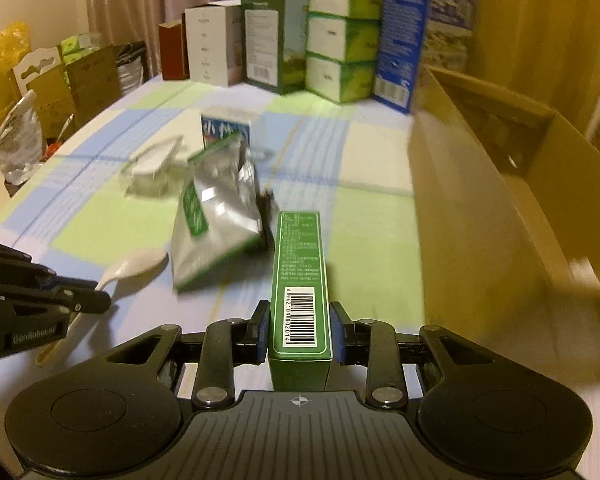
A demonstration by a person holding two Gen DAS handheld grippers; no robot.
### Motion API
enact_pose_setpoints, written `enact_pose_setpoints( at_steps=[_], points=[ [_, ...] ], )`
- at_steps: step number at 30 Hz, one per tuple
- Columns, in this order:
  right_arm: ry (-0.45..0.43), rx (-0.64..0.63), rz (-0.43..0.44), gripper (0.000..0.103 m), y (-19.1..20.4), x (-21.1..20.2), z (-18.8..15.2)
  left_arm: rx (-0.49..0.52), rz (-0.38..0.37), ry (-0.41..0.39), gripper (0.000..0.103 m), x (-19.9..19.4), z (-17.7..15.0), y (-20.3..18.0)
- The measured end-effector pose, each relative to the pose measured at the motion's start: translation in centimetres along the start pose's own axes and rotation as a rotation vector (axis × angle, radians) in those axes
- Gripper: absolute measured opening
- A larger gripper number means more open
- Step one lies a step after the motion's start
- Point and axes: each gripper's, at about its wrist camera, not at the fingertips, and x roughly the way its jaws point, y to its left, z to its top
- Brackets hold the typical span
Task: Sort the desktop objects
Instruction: 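Grasp the white spoon with left tool while right tool grasps green medicine box, then carry the spoon and green medicine box over the cardboard box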
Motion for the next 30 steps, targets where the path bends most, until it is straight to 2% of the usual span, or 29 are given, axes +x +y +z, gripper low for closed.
enact_pose_setpoints(
  at_steps=[5, 9, 11, 13, 15, 26, 30],
  points=[
    [0.008, 0.024, 0.003, 0.027, -0.3, -3.1, -3.3, -0.03, -0.025, 0.0, 0.004, -2.0, -2.5, -3.0],
    [0.036, 0.028, 0.011, 0.028, -0.5, -3.3, -4.3, -0.052, -0.036, 0.005, 0.004, -2.5, -3.7, -4.3],
    [0.032, 0.036, 0.013, 0.03, -0.5, -3.4, -4.4, -0.059, -0.036, -0.003, 0.006, -2.6, -3.9, -4.6],
    [0.023, 0.035, 0.012, 0.042, -0.6, -3.5, -4.3, -0.067, -0.036, -0.012, 0.007, -2.7, -3.9, -4.7],
    [0.01, 0.041, 0.014, 0.046, -0.6, -3.6, -4.1, -0.069, -0.035, -0.024, 0.008, -2.8, -3.9, -4.7],
    [0.004, 0.07, 0.028, 0.048, -1.0, -2.5, -3.7, -0.04, -0.019, -0.032, 0.009, -2.1, -3.6, -4.7],
    [0.008, 0.078, 0.036, 0.049, -1.1, -2.0, -3.3, -0.039, -0.016, -0.032, 0.004, -2.1, -3.6, -4.9]
  ],
)
